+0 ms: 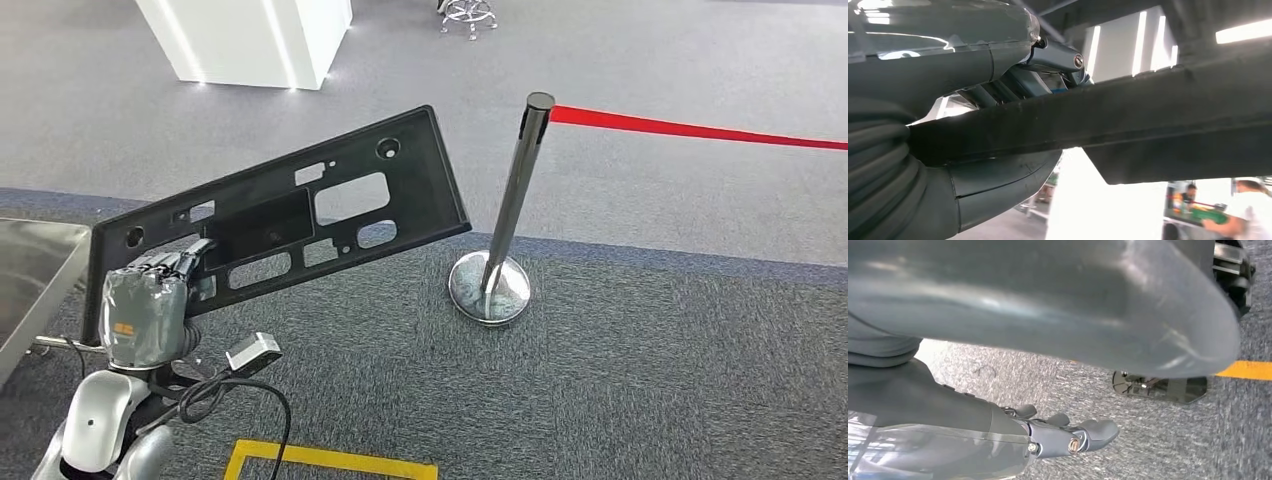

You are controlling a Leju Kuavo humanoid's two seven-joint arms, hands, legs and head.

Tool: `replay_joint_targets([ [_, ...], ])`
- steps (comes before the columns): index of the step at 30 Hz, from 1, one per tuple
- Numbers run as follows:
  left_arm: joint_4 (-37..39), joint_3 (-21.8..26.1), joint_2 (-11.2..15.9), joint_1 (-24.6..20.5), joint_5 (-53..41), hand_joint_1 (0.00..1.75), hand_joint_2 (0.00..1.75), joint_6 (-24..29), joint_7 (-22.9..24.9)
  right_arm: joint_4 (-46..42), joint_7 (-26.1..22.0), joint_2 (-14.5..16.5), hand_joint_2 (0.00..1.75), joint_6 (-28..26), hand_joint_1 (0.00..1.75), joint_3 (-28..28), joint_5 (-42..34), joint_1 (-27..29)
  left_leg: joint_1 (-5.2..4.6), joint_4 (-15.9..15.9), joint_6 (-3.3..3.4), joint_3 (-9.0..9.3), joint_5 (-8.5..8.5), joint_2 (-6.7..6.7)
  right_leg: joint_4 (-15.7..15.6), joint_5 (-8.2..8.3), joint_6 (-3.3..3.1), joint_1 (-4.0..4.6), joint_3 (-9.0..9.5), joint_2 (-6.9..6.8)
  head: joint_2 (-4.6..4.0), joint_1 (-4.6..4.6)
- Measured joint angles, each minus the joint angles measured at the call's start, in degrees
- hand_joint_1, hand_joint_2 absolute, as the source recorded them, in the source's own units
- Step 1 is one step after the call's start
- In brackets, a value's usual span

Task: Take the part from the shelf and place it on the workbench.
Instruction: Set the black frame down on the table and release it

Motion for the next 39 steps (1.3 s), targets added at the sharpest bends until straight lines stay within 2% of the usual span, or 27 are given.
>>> replay_joint_targets([
  [1,-0.1,0.2,0.0,0.1,0.0,1.75,1.75,0.1,0.1,0.0,0.0,0.0,0.0,0.0,0.0,0.0,0.0,-0.1,0.19,-0.4,0.3,0.19,0.18,-0.77,0.0,-0.2,0.31,-0.06,0.24,-0.43,0.0,0.0],
  [2,-0.3,0.3,0.1,0.3,0.0,1.75,1.75,0.2,0.2,0.0,0.0,0.0,0.0,0.0,0.0,0.0,0.1,-0.2,0.37,-0.9,0.61,0.5,0.4,-1.49,0.4,-0.61,0.59,-0.11,0.35,0.19,0.0,0.01],
  [3,-0.5,0.4,0.1,0.3,0.0,1.75,1.75,0.4,0.2,0.0,-0.1,0.0,0.0,0.0,0.0,0.0,0.1,-0.2,0.57,-1.4,0.94,0.81,0.63,-2.16,1.8,-1.55,0.77,-0.17,-0.1,1.67,0.0,0.01],
  [5,-0.8,0.5,0.1,0.2,-0.1,1.75,1.75,0.7,0.3,0.0,-0.1,0.0,0.0,0.0,0.0,0.0,0.2,-0.2,0.73,-1.8,1.37,1.13,0.82,-3.47,8.1,-4.76,0.9,-0.26,-3.13,5.6,0.0,0.02],
  [6,-0.8,0.6,0.1,0.3,-0.1,1.75,1.75,0.7,0.4,0.0,-0.1,0.0,0.0,0.0,0.0,0.0,0.2,-0.1,0.69,-1.8,1.48,1.11,0.81,-4.18,12.0,-6.32,0.9,-0.28,-5.3,6.72,0.0,0.02],
  [7,-0.8,0.6,0.0,0.4,-0.1,1.75,1.75,0.7,0.4,0.0,-0.1,0.0,0.0,0.0,0.0,0.0,0.2,-0.1,0.66,-1.7,1.53,1.1,0.77,-5.02,14.8,-7.0,0.94,-0.28,-7.08,7.16,0.0,0.01],
  [8,-0.8,0.6,0.0,0.5,-0.1,1.75,1.75,0.7,0.4,0.0,-0.1,0.0,0.0,0.0,0.0,0.0,0.2,0.0,0.64,-1.6,1.54,1.1,0.72,-5.9,15.8,-6.52,0.96,-0.3,-8.06,7.31,0.0,0.01],
  [9,-0.8,0.6,0.0,0.5,-0.1,1.75,1.75,0.7,0.4,0.0,-0.1,0.0,0.0,0.0,0.0,0.0,0.3,0.1,0.65,-1.4,1.48,1.11,0.64,-6.84,14.7,-4.9,0.97,-0.37,-8.02,7.44,0.0,0.01],
  [10,-0.8,0.6,0.0,0.6,-0.2,1.75,1.75,0.7,0.4,0.0,-0.1,0.0,0.0,0.0,0.0,0.0,0.3,0.1,0.68,-1.2,1.36,1.11,0.5,-7.78,11.7,-2.51,0.98,-0.51,-7.04,7.83,0.0,0.01],
  [12,-0.9,0.7,0.1,0.5,-0.7,1.75,1.75,0.7,0.5,0.0,-0.1,0.0,0.0,0.1,0.0,0.0,0.3,0.2,0.74,-0.4,0.87,0.83,0.08,-9.35,4.5,1.23,1.03,-0.93,-4.37,10.5,0.0,0.01],
  [14,-0.9,1.0,0.3,0.5,-1.6,1.75,1.75,0.7,0.7,0.0,-0.1,0.0,0.0,0.1,0.0,0.0,0.3,0.2,0.9,0.1,0.2,0.24,-0.11,-10.73,1.2,2.1,0.96,-1.01,-3.18,12.34,0.0,0.0],
  [16,-1.1,1.4,0.9,0.5,-2.5,1.75,1.75,0.7,0.8,0.0,-0.1,0.0,0.0,0.1,0.0,0.0,0.3,0.2,1.21,0.1,-0.5,-0.15,0.0,-12.05,0.9,2.08,0.43,-0.8,-2.97,11.24,0.0,0.0],
  [17,-1.3,1.7,1.3,0.7,-3.0,1.75,1.75,0.6,0.8,0.0,-0.1,0.0,0.0,0.1,0.0,0.0,0.3,0.2,1.26,0.3,-0.79,-0.28,-0.11,-11.74,0.6,2.16,0.07,-0.75,-2.72,10.5,0.0,0.0],
  [19,-1.6,2.5,2.5,0.8,-4.0,1.75,1.75,0.4,0.9,0.0,0.0,-0.1,0.0,0.1,0.0,0.0,0.3,0.2,1.15,3.1,-1.3,-1.56,-1.72,-8.68,0.0,2.28,-0.67,-0.79,-2.16,8.95,0.0,-0.01],
  [21,-1.8,3.3,3.8,0.9,-5.1,1.75,1.75,-0.2,1.0,0.0,0.0,-0.1,0.0,0.2,0.0,0.0,0.2,0.4,1.2,9.6,-1.76,-4.77,-4.83,-5.07,-0.2,2.06,-1.13,-0.52,-1.82,7.44,0.0,-0.01],
  [23,-1.9,3.9,5.0,1.4,-5.8,1.75,1.75,-0.6,1.0,0.0,0.1,-0.1,0.0,0.3,0.0,-0.1,0.0,0.5,1.43,14.8,-2.06,-7.51,-6.24,-4.0,-0.2,1.72,-1.28,-0.35,-1.59,5.75,0.0,0.0],
  [24,-1.9,4.1,5.4,1.7,-5.9,1.75,1.75,-0.6,1.1,0.0,0.2,-0.1,0.0,0.3,0.0,-0.1,-0.1,0.5,1.51,14.5,-2.1,-7.47,-5.45,-3.74,-0.2,1.52,-1.26,-0.31,-1.43,4.89,0.0,-0.01],
  [25,-2.1,4.4,5.8,2.0,-6.0,1.75,1.75,-0.7,1.1,0.0,0.2,-0.1,0.0,0.3,0.0,-0.2,-0.1,0.5,1.53,11.9,-2.02,-6.18,-3.73,-3.31,-0.2,1.3,-1.21,-0.27,-1.19,4.08,0.0,-0.01],
  [27,-2.5,4.9,6.5,2.2,-6.1,1.75,1.75,-0.7,1.2,0.0,0.3,0.0,0.0,0.3,0.0,-0.2,-0.1,0.4,1.18,4.2,-1.53,-2.22,-0.48,-0.96,-0.2,0.82,-0.96,-0.07,-0.59,2.61,0.0,0.0],
  [29,-2.9,5.2,6.9,2.3,-6.1,1.75,1.75,-0.7,1.3,0.0,0.4,0.0,0.0,0.4,0.0,-0.3,-0.1,0.4,0.59,0.1,-0.84,-0.15,0.44,0.66,-0.3,0.42,-0.47,0.11,-0.13,1.4,0.0,0.0],
  [31,-3.2,5.4,7.2,2.5,-6.1,1.75,1.75,-0.7,1.3,0.0,0.4,0.1,0.0,0.4,0.0,-0.3,-0.1,0.1,0.27,-0.4,-0.25,0.0,0.35,-0.39,-0.6,0.16,0.16,0.11,0.36,0.14,0.0,-0.01],
  [32,-3.3,5.6,7.4,2.7,-6.1,1.75,1.75,-0.7,1.3,0.0,0.4,0.2,0.0,0.4,0.0,-0.3,-0.1,0.0,0.4,-0.8,0.05,0.28,0.48,-1.13,-0.5,-0.08,0.5,0.03,0.69,0.0,0.0,-0.01],
  [34,-3.6,5.9,7.6,2.8,-6.1,1.75,1.75,-0.7,1.4,0.0,0.4,0.3,0.0,0.4,0.0,-0.3,-0.1,-0.1,0.79,-1.7,0.74,1.02,0.9,-2.5,1.7,-1.67,0.95,-0.12,0.14,2.51,0.0,0.0],
  [36,-3.8,6.1,7.7,2.6,-6.1,1.75,1.75,-0.8,1.4,0.0,0.4,0.3,0.0,0.4,0.0,-0.3,-0.1,-0.1,1.0,-2.1,1.21,1.28,1.1,-3.78,8.6,-4.93,1.09,-0.3,-3.35,6.18,0.0,0.01],
  [37,-3.8,6.1,7.7,2.7,-6.2,1.75,1.75,-0.9,1.5,0.0,0.4,0.3,0.0,0.4,0.0,-0.3,-0.1,0.0,0.98,-2.1,1.31,1.27,1.08,-4.5,12.3,-6.26,1.16,-0.39,-5.54,6.95,0.0,0.01],
  [38,-3.8,6.1,7.7,2.8,-6.3,1.75,1.75,-1.0,1.6,0.0,0.4,0.3,0.0,0.4,0.0,-0.3,-0.1,0.0,0.97,-2.0,1.34,1.27,1.02,-5.3,14.9,-6.72,1.26,-0.43,-7.28,7.27,0.0,0.01],
  [39,-3.8,6.1,7.7,3.0,-6.4,1.75,1.75,-1.2,1.7,0.0,0.4,0.3,0.0,0.5,0.0,-0.3,-0.1,0.1,0.98,-1.9,1.32,1.29,0.95,-6.14,15.4,-5.93,1.34,-0.5,-8.08,7.38,0.0,0.01],
])
